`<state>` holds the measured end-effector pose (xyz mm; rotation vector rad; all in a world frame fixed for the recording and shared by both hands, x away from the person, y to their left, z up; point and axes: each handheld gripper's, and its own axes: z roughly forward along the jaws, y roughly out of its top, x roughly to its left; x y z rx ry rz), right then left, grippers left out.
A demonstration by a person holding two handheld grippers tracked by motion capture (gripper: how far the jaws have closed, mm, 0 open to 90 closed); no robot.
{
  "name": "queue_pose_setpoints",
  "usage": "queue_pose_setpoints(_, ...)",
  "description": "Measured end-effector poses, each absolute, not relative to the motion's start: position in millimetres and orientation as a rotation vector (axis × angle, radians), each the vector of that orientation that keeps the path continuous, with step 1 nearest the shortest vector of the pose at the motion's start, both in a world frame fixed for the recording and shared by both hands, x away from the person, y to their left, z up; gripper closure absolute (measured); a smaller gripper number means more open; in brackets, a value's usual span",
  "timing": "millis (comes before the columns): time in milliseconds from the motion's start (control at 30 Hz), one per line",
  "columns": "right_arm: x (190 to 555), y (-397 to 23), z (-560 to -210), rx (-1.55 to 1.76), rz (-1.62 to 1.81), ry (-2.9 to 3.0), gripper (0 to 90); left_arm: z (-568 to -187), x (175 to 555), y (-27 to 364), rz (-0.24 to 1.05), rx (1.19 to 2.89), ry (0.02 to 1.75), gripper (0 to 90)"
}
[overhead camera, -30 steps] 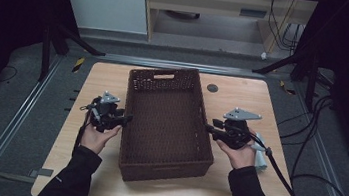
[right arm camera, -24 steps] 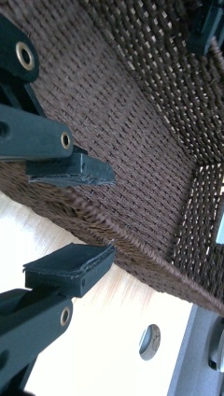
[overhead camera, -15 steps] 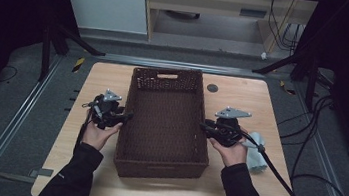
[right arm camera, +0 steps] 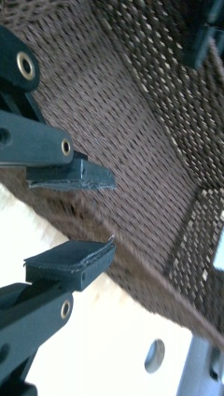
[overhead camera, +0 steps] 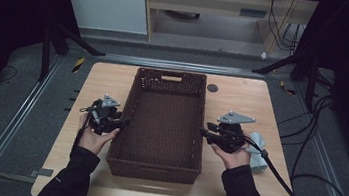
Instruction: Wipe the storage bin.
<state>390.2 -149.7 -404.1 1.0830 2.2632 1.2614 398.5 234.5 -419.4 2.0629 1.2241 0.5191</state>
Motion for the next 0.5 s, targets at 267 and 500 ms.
queue_pose_setpoints(267,391,-182,-398,1.163,1.257,2.144,53.0,-421,397,235,0.505,2.043,1.231,66.1)
queue_pose_setpoints(500,393,-203,-406,1.227,1.18,2.097,47.0,-420,397,235,0.512,2.043,1.25,69.3)
